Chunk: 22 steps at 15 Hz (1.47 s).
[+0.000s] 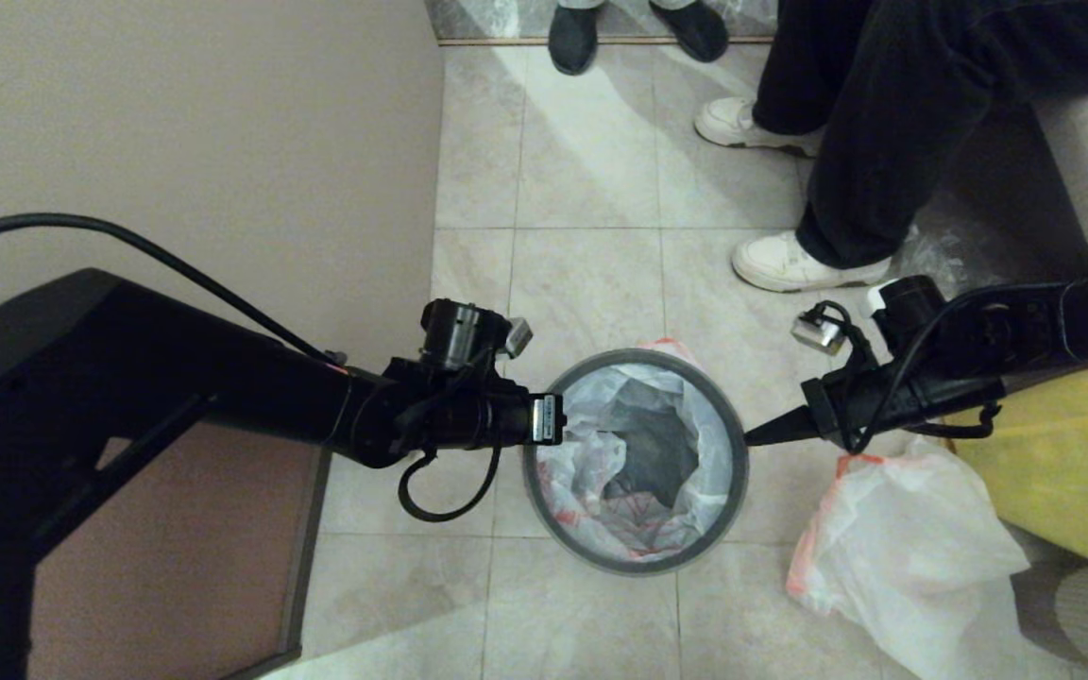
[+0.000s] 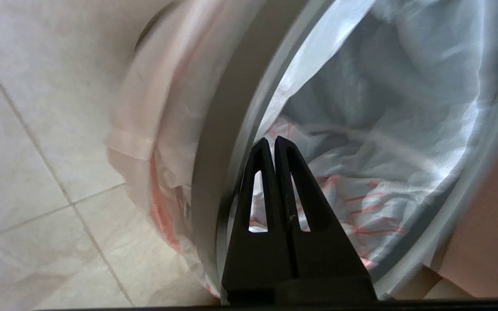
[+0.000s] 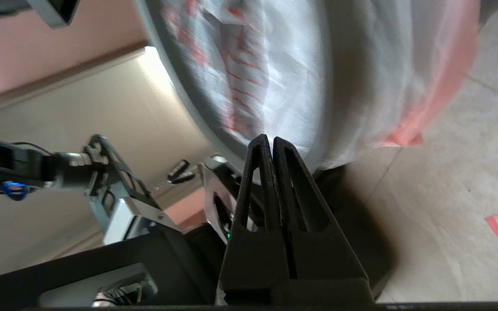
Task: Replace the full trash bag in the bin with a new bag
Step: Place the trash can ring on the trash can
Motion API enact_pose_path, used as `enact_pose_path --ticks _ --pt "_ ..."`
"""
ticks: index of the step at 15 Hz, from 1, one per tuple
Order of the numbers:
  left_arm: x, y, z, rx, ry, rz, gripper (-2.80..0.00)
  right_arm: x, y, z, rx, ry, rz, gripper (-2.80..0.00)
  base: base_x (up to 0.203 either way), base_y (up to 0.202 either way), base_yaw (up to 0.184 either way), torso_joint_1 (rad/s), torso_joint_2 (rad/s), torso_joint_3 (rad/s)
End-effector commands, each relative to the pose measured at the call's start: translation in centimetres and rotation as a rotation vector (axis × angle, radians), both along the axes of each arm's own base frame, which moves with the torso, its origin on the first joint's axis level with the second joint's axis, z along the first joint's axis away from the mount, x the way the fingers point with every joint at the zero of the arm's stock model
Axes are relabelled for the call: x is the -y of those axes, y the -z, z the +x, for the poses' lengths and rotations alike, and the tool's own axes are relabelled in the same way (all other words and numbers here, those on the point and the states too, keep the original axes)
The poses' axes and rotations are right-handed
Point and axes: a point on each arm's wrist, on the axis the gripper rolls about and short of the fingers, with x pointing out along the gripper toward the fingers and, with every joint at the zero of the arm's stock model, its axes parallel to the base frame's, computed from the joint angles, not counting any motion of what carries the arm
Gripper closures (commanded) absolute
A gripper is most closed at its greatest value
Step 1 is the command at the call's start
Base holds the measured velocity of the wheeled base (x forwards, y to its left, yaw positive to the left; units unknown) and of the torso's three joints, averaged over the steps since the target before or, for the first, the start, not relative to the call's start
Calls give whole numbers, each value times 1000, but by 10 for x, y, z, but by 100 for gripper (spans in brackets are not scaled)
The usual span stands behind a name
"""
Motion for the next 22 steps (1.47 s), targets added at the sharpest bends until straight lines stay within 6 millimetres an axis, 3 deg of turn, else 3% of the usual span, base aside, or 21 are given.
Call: enact_pose_path --ticks 1,4,10,14,18,20,22 --pt "-1 -17 -8 34 9 -22 0 3 -19 -10 40 -4 18 0 0 0 0 0 0 0" --pt "0 -20 -9 42 9 -25 0 -4 -17 -11 31 -28 28 0 0 0 0 0 0 0" --pt "0 -3 -1 10 0 -6 0 -30 40 16 -74 -87 8 0 0 0 0 0 0 0" --pt "-2 19 15 -24 -20 14 0 -21 52 28 -74 -57 8 0 0 0 0 0 0 0" --pt "-2 11 12 -13 -24 7 0 -21 32 20 -46 -55 13 0 0 0 0 0 0 0" --pt "-1 -13 -1 31 -17 -21 0 -24 1 2 -14 -66 22 0 0 0 0 0 0 0" --pt "0 -55 -21 124 -22 -54 0 -26 -38 -24 28 -80 29 0 0 0 0 0 0 0"
